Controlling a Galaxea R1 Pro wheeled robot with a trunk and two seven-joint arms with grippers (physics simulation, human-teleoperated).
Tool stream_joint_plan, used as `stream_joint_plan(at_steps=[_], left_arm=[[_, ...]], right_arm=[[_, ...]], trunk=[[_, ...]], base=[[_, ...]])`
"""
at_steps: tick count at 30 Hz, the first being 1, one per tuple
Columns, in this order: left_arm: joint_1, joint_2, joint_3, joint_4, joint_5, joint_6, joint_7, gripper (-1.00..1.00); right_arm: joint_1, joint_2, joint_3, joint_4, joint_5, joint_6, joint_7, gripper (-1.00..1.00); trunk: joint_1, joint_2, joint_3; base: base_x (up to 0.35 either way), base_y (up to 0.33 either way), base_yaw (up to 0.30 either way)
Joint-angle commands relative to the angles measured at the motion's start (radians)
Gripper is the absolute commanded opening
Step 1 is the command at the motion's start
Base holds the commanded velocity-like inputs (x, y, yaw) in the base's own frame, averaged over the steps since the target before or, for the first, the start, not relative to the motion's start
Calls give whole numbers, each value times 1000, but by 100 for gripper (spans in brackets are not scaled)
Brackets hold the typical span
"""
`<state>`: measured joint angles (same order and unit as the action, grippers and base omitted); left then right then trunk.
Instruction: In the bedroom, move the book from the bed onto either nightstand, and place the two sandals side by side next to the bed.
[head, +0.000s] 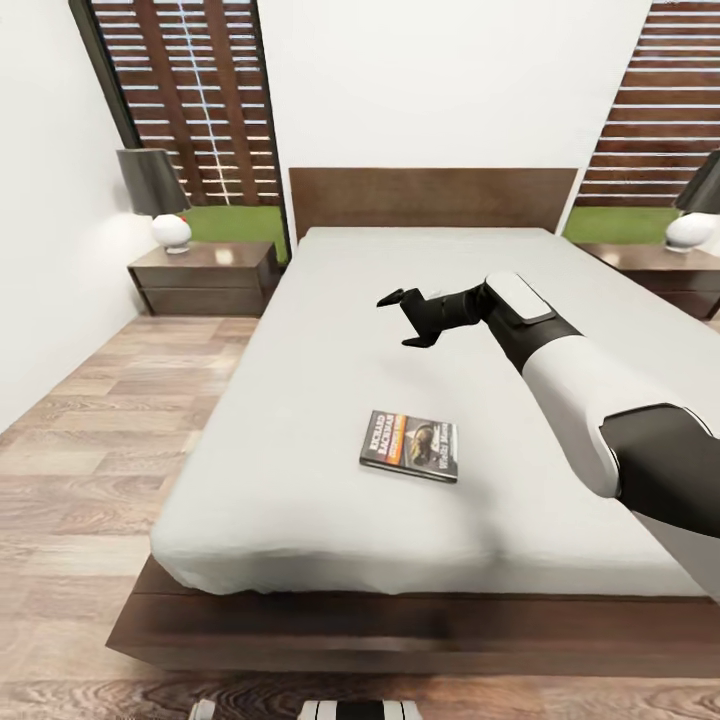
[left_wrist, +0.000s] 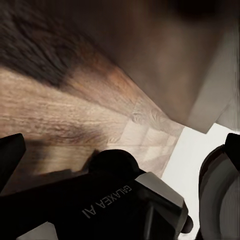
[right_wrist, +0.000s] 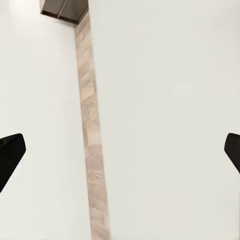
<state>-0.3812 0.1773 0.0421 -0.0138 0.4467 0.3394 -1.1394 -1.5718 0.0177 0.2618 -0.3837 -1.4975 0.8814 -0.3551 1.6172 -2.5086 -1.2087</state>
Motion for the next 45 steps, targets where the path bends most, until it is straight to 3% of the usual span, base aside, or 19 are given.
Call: stream_joint_plan(at_steps=[1, 7, 25, 35, 45], left_arm=[[1, 2, 4, 0, -1, 10, -11, 100], [12, 11, 4, 0, -5, 7, -69, 100], [16, 13, 4, 0, -46, 4, -91, 100], [16, 13, 4, 0, -49, 4, -92, 100], [16, 14, 4, 0, -49, 4, -93, 100]], right_arm=[[-1, -1, 5, -1, -11, -1, -9, 100], [-1, -1, 4, 1, -10, -1, -9, 100], [-1, -3, 1, 9, -11, 0, -10, 100], [-1, -15, -1, 115, -19, 2, -2, 100], [-1, -51, 0, 223, -18, -20, 6, 100]], trunk=[[0, 0, -1], [0, 0, -1], [0, 0, -1], [0, 0, -1], [0, 0, -1]], base=[[30, 0, 205], [12, 0, 213], [2, 0, 59], [0, 0, 1], [0, 0, 0]])
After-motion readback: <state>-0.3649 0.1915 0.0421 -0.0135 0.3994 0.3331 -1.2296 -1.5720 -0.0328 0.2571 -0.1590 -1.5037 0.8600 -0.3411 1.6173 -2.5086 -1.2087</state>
